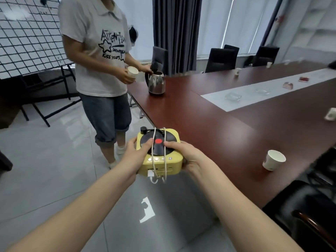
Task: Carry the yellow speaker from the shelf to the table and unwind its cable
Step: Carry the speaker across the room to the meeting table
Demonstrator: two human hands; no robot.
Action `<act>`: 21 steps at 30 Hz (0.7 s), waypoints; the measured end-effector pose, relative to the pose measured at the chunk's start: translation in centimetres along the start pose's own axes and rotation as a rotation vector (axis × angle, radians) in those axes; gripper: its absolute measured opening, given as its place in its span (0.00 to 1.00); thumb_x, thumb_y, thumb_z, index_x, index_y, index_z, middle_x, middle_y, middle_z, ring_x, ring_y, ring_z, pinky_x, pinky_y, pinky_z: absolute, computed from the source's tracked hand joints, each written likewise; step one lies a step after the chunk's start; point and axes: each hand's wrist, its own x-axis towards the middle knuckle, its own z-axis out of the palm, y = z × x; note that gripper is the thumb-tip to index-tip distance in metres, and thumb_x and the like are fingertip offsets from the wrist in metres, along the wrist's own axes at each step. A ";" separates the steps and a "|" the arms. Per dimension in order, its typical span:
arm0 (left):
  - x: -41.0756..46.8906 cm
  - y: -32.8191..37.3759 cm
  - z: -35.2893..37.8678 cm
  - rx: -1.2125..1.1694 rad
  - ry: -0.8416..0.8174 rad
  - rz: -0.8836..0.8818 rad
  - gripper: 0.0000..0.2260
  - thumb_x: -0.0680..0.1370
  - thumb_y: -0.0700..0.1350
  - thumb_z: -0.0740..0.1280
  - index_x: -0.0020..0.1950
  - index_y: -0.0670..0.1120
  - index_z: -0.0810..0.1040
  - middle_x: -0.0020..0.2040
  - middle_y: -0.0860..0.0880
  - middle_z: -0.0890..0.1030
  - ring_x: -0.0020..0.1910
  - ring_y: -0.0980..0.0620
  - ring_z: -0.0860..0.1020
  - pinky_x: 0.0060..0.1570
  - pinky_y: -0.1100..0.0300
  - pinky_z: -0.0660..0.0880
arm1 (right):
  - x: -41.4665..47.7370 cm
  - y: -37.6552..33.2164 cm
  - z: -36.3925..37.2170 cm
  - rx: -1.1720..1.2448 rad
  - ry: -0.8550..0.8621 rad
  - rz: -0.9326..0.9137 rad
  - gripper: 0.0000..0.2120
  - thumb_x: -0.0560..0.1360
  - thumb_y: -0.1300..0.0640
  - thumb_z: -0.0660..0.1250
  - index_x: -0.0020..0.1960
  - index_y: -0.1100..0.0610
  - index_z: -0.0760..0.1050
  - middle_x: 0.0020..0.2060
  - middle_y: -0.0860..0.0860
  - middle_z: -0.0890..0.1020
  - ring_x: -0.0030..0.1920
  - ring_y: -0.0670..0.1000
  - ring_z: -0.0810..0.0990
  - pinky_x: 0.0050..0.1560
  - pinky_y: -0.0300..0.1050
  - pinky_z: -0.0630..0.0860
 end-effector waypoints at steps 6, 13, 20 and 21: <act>6.7 2.3 -1.6 0.023 -0.162 0.021 0.26 0.76 0.52 0.67 0.72 0.51 0.63 0.50 0.52 0.78 0.45 0.51 0.79 0.39 0.56 0.76 | 3.6 -1.3 2.3 0.076 0.100 -0.058 0.04 0.71 0.64 0.70 0.45 0.60 0.79 0.40 0.57 0.83 0.40 0.56 0.82 0.53 0.53 0.78; 13.6 5.1 -2.2 0.065 -0.329 0.024 0.27 0.75 0.53 0.68 0.71 0.51 0.64 0.60 0.46 0.78 0.49 0.47 0.80 0.38 0.54 0.77 | 7.5 -3.7 4.3 0.131 0.220 -0.087 0.09 0.70 0.62 0.70 0.50 0.59 0.78 0.43 0.57 0.83 0.41 0.56 0.83 0.45 0.51 0.81; 19.5 7.0 0.0 0.116 -0.431 0.052 0.29 0.73 0.56 0.70 0.71 0.52 0.64 0.61 0.46 0.79 0.53 0.43 0.81 0.40 0.51 0.79 | 11.3 -5.6 3.4 0.200 0.311 -0.071 0.21 0.69 0.59 0.72 0.61 0.60 0.76 0.44 0.57 0.84 0.38 0.56 0.84 0.34 0.47 0.81; 20.4 7.2 0.5 0.113 -0.442 0.049 0.29 0.73 0.56 0.70 0.71 0.52 0.64 0.61 0.46 0.79 0.53 0.44 0.81 0.41 0.50 0.80 | 12.1 -5.9 3.0 0.203 0.333 -0.073 0.23 0.68 0.59 0.72 0.62 0.60 0.75 0.45 0.57 0.84 0.39 0.56 0.84 0.35 0.48 0.81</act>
